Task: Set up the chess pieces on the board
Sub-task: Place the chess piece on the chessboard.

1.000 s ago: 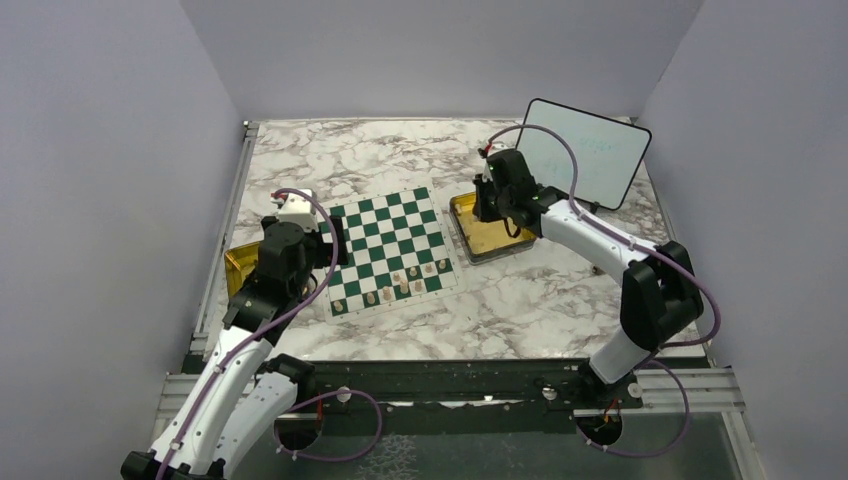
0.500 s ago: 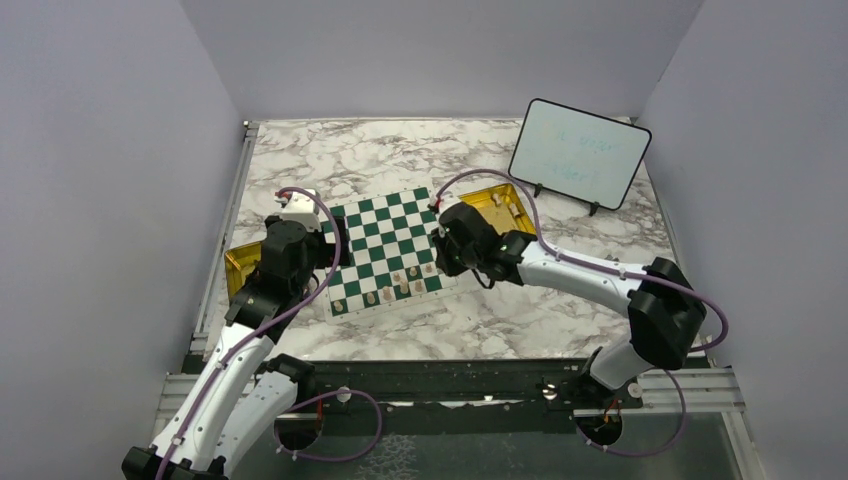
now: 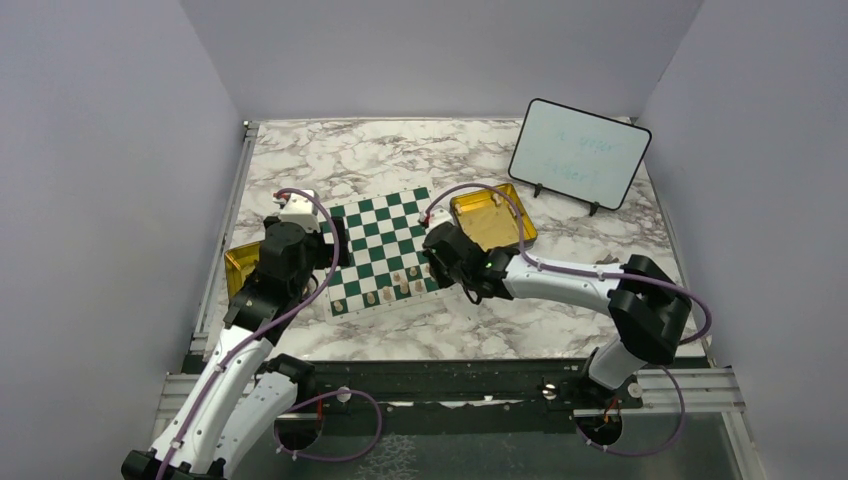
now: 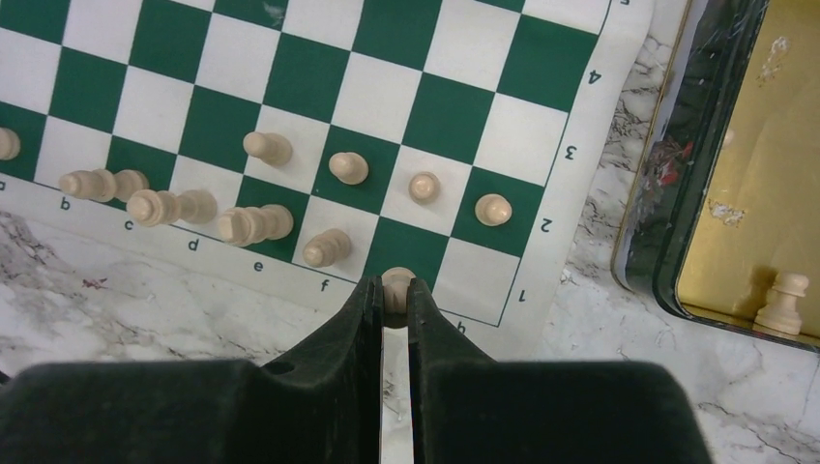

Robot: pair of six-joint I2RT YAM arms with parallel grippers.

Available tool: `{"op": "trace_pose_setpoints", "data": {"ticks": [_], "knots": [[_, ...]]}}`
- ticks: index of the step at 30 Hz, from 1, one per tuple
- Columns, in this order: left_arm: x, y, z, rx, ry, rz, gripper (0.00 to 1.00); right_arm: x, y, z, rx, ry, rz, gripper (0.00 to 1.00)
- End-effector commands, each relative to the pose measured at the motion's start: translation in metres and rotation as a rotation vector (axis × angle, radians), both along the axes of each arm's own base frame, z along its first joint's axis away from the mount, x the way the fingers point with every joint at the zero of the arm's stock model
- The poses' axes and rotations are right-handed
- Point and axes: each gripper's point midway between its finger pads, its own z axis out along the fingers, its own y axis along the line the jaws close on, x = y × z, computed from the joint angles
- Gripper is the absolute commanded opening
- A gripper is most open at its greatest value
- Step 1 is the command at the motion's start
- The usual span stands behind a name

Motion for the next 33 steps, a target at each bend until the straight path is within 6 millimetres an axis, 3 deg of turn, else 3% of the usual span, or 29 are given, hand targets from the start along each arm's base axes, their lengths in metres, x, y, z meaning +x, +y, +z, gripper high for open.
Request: {"op": "trace_pose_setpoints", "data": {"ticks": [1, 33], "knots": [[0.001, -0.002, 0.006, -0.009, -0.03, -0.007, 0.99, 0.006, 0.007, -0.007, 0.003, -0.018, -0.038, 0.14], [0.0, -0.001, 0.008, -0.011, -0.04, -0.004, 0.99, 0.009, 0.015, -0.024, -0.04, -0.017, -0.052, 0.14]]}}
